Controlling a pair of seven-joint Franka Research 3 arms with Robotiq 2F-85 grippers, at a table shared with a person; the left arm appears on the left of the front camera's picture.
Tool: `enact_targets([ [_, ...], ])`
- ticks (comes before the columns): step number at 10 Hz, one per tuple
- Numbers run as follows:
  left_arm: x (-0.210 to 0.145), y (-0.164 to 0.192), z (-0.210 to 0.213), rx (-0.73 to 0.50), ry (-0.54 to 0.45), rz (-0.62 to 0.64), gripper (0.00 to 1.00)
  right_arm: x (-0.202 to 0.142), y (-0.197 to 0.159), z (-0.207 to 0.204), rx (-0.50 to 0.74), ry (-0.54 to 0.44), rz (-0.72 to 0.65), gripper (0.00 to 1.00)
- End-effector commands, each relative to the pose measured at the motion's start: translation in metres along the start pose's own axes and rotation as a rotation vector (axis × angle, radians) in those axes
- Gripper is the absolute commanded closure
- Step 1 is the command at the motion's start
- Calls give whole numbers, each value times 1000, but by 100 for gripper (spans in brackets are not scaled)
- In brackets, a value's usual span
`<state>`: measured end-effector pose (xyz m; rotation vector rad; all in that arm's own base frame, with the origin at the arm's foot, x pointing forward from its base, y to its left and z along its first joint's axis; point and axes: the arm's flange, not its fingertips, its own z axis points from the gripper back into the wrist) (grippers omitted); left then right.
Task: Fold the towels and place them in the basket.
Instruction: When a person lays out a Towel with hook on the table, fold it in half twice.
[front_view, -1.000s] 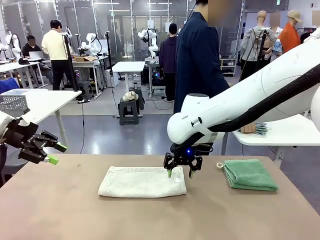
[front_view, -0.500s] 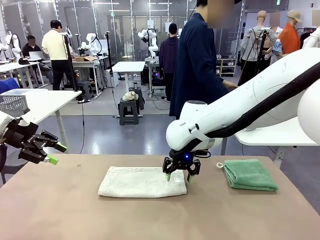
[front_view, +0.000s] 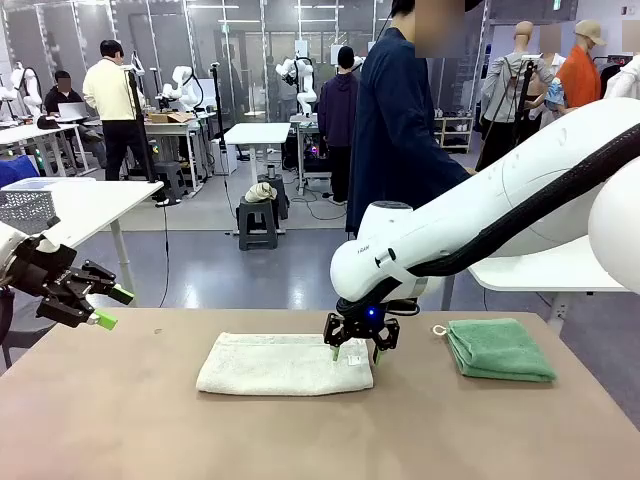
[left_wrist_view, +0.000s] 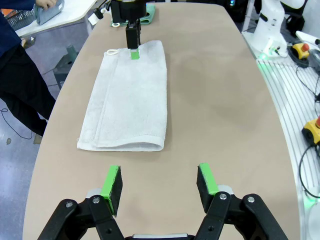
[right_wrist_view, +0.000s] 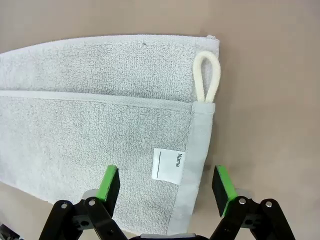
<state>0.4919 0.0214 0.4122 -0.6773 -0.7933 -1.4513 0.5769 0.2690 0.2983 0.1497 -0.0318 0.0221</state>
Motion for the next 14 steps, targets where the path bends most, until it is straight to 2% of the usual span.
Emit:
enact_targets([
  [1,1,0,0,0,-1,-2,23,8,6,-4,-32,-30,-38,7],
  [2,1,0,0,0,-1,-2,23,8,7,-5,-35,-32,-37,7],
  [3,1,0,0,0,-1,-2,23,9,8,-6,-37,-33,-35,20],
  [4,1,0,0,0,-1,-2,23,10,8,-6,-38,-33,-35,22],
  [5,1,0,0,0,-1,-2,23,10,8,-7,-42,-32,-40,35],
  [6,1,0,0,0,-1,-2,23,11,8,-9,-49,-30,-47,37],
  [7,1,0,0,0,-1,-2,23,11,7,-10,-59,-27,-53,50],
  [8,1,0,0,0,-1,-2,23,12,7,-11,-67,-23,-56,52],
  [9,1,0,0,0,-1,-2,23,12,6,-12,-72,-20,-59,65],
  [10,1,0,0,0,-1,-2,23,12,5,-13,-78,-16,-63,67],
  [11,1,0,0,0,-1,-2,23,12,4,-14,-83,-15,-66,80],
  [12,1,0,0,0,-1,-2,23,11,3,-15,-88,-13,-71,81],
  [13,1,0,0,0,-1,-2,23,10,3,-15,-90,-11,-70,95],
  [14,1,0,0,0,-1,-2,23,9,2,-16,-91,-9,-67,96],
])
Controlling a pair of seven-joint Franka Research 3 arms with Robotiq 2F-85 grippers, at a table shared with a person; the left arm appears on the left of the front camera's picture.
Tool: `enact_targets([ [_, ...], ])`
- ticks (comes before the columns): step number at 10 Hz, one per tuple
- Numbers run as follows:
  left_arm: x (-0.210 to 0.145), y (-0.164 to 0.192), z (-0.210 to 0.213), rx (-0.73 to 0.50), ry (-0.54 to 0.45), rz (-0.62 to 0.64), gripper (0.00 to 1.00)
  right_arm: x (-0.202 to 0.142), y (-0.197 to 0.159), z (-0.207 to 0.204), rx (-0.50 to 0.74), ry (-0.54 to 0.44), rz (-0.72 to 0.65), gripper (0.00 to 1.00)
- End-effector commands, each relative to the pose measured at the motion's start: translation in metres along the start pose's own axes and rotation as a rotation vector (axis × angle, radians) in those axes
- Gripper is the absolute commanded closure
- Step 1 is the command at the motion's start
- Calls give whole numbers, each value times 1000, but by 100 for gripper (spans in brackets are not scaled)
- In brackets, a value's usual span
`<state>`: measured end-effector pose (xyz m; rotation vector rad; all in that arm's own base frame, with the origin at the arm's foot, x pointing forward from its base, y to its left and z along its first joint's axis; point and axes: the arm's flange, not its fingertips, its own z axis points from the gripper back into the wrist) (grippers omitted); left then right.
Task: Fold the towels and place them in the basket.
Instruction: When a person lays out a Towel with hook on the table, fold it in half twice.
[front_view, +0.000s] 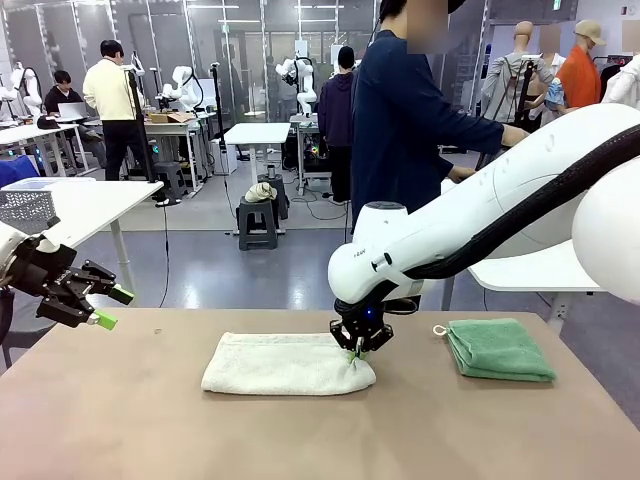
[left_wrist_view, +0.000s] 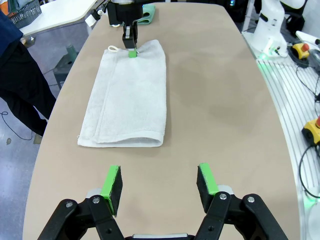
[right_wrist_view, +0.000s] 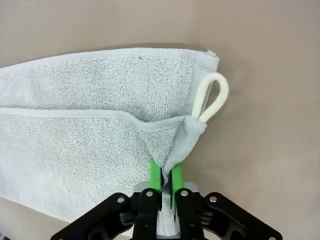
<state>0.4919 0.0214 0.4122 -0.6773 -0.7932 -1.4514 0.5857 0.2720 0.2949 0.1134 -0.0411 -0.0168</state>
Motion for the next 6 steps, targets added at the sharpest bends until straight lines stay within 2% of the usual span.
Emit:
enact_targets([
  [1,1,0,0,0,-1,-2,23,-1,-1,-11,-58,1,-23,100],
  [3,1,0,0,0,-1,-2,23,-3,-6,-9,-68,-6,-10,100],
  [6,1,0,0,0,-1,-2,23,-9,-44,5,-104,-21,27,100],
])
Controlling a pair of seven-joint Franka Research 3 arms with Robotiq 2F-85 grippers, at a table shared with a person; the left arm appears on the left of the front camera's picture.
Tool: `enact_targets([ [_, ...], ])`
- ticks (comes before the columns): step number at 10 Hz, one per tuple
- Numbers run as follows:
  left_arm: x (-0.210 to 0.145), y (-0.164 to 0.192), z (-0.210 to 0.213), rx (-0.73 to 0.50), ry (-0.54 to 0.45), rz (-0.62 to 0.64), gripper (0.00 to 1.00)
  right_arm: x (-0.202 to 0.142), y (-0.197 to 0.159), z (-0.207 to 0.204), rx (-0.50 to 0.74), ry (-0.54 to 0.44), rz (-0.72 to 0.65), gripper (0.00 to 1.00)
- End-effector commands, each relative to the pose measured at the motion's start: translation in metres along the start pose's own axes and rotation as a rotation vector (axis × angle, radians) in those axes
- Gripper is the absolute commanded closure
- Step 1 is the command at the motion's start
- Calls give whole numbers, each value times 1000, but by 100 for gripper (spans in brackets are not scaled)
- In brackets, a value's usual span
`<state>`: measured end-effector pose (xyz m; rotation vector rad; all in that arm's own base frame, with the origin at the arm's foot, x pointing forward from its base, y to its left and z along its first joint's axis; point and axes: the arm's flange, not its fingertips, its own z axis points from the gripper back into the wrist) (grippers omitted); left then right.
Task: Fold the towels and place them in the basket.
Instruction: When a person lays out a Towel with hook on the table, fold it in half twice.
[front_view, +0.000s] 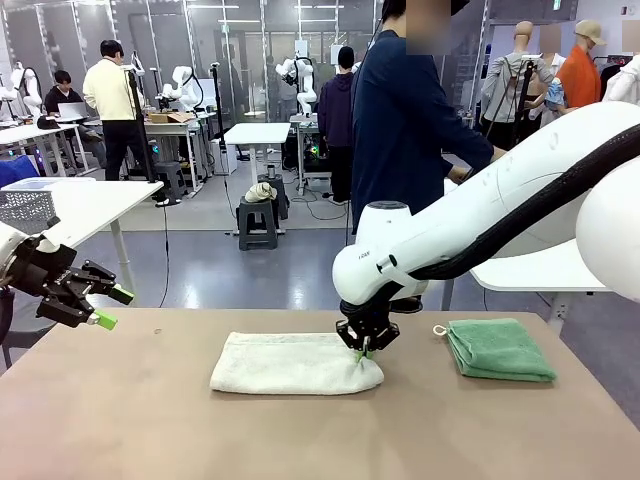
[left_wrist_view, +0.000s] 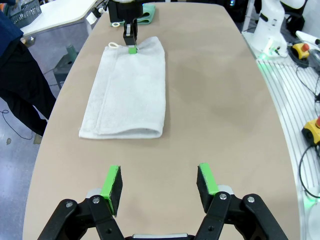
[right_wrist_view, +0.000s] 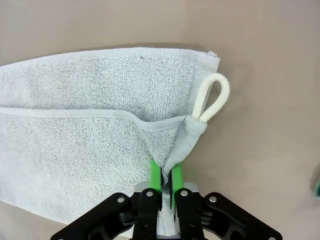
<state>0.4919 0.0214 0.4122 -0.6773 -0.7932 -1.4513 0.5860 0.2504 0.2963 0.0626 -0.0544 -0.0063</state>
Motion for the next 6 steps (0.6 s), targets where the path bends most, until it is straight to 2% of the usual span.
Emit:
enact_targets([
  [1,1,0,0,0,-1,-2,23,-15,-33,7,-61,-16,21,100],
  [6,1,0,0,0,-1,-2,23,-29,-67,44,-135,-91,-20,100],
])
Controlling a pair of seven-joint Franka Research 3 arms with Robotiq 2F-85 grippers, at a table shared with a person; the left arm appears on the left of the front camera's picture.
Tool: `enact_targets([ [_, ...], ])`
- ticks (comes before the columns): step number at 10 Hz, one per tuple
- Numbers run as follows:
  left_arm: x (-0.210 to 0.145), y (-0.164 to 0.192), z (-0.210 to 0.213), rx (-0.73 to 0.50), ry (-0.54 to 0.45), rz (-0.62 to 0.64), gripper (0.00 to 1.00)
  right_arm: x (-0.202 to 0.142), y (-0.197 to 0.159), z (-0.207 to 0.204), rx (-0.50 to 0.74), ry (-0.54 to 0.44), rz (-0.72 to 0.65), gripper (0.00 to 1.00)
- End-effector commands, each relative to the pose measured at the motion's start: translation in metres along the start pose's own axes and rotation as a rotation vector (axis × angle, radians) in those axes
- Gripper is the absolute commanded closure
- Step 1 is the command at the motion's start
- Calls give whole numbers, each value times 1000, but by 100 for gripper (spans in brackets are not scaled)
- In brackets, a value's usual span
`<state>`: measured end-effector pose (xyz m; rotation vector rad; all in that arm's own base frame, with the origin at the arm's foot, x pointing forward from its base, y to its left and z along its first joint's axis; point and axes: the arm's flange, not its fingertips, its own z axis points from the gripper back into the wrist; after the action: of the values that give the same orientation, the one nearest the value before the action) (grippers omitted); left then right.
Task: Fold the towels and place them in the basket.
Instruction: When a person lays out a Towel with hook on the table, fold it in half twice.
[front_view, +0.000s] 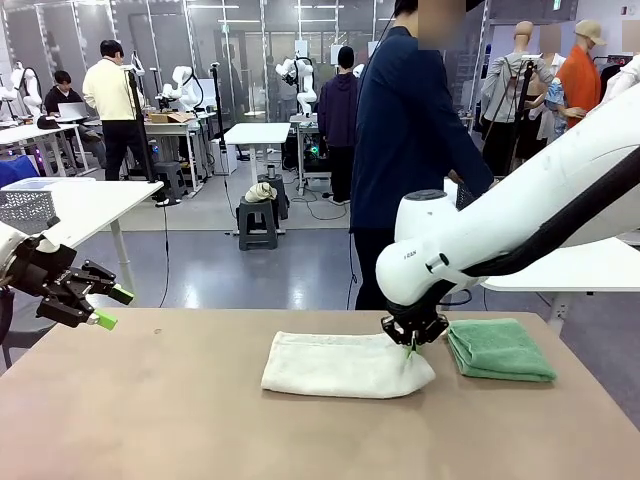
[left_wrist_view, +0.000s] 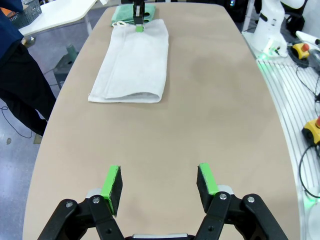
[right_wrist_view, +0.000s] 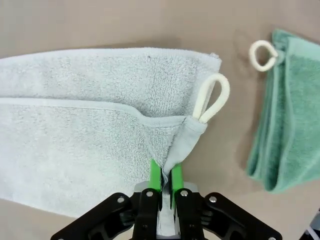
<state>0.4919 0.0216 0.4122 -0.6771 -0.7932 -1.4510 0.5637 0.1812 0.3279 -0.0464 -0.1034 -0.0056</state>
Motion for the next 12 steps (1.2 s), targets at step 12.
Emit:
enact_targets([
  [12,1,0,0,-1,-1,-2,23,79,207,70,-122,181,-133,100],
])
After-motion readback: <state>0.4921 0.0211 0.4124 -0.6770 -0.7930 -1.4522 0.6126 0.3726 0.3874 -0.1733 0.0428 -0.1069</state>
